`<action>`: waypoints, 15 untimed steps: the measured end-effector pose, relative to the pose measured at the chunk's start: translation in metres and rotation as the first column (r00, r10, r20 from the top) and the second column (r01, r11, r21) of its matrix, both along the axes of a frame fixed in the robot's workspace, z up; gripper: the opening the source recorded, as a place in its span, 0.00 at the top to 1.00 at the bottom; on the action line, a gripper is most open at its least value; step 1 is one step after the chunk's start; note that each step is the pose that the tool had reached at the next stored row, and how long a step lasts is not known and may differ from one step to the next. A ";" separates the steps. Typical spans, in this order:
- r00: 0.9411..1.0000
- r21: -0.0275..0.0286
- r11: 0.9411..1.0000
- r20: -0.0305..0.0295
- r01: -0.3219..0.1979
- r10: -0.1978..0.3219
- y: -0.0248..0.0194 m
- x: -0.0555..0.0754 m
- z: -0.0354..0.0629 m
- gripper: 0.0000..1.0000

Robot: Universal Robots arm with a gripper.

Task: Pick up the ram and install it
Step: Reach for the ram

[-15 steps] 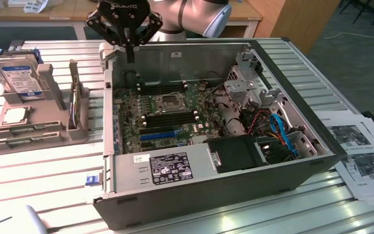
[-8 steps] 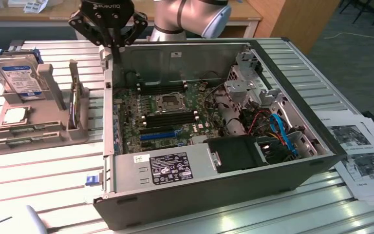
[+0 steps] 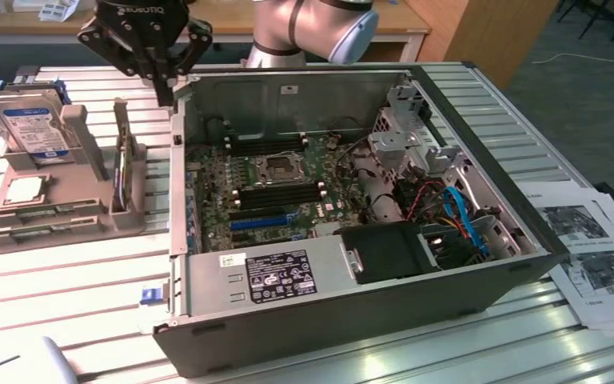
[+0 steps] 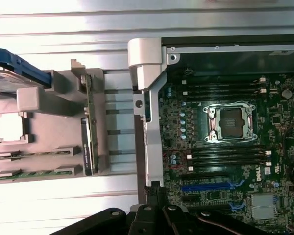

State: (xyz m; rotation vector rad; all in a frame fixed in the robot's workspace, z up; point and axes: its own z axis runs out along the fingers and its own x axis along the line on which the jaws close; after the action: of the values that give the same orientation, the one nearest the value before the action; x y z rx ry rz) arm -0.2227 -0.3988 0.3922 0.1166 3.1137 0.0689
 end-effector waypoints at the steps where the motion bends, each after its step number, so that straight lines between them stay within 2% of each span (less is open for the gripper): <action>1: 1.000 0.000 1.000 0.000 0.000 0.000 0.0000 -0.004 0.0000 0.90; 15: 1.000 0.000 1.000 0.000 0.000 0.000 0.0000 -0.059 -0.0006 0.90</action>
State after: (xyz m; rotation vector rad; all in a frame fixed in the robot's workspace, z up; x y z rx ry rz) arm -0.2816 -0.3988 0.3916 0.1167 3.1137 0.0689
